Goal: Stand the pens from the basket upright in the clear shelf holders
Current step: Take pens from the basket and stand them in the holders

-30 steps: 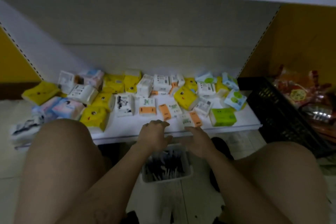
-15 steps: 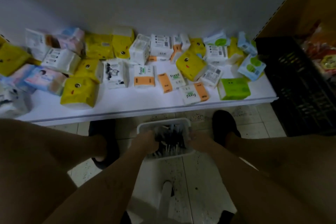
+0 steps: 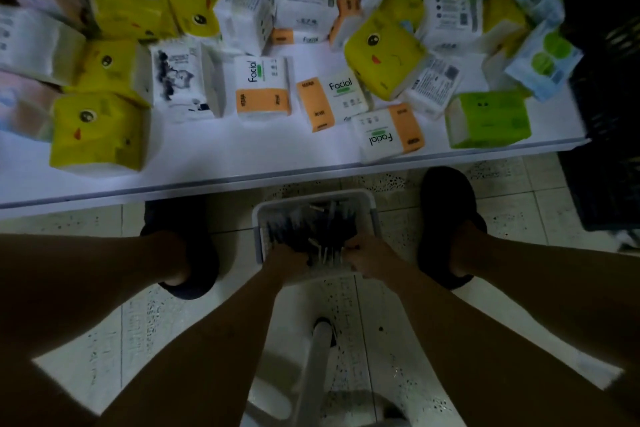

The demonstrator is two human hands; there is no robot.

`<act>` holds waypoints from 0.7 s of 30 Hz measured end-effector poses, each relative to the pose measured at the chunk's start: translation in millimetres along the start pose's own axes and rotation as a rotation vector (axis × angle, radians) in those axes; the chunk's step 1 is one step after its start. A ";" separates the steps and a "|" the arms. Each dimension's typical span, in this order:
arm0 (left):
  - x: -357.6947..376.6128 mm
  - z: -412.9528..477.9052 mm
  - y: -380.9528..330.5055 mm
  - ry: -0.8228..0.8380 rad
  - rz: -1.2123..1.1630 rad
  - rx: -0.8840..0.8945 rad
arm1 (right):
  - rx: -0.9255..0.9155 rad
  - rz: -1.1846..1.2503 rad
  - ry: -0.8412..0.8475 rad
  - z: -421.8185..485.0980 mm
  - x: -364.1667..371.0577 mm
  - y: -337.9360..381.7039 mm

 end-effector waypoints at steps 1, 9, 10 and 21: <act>1.3 0.4 2.2 -0.028 -0.048 -0.011 | 0.004 0.001 -0.009 2.1 2.2 1.5; -13.3 -21.8 5.1 -0.299 -0.124 -0.096 | -0.057 -0.177 -0.060 18.9 12.2 14.9; -15.2 -25.5 4.5 -0.328 -0.126 -0.099 | -0.065 -0.193 -0.069 19.6 13.2 19.2; -13.6 -36.1 -22.7 -0.220 -0.231 0.008 | -0.040 -0.476 -0.178 24.7 33.2 28.9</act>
Point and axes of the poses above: each hand's wrist, its own z-axis towards the middle knuckle, its own x-axis out of the palm, y = z × x, the point moved 5 cm from there along z, towards the middle knuckle, and after that the axes turned 15 degrees about x, right-handed, at the moved point
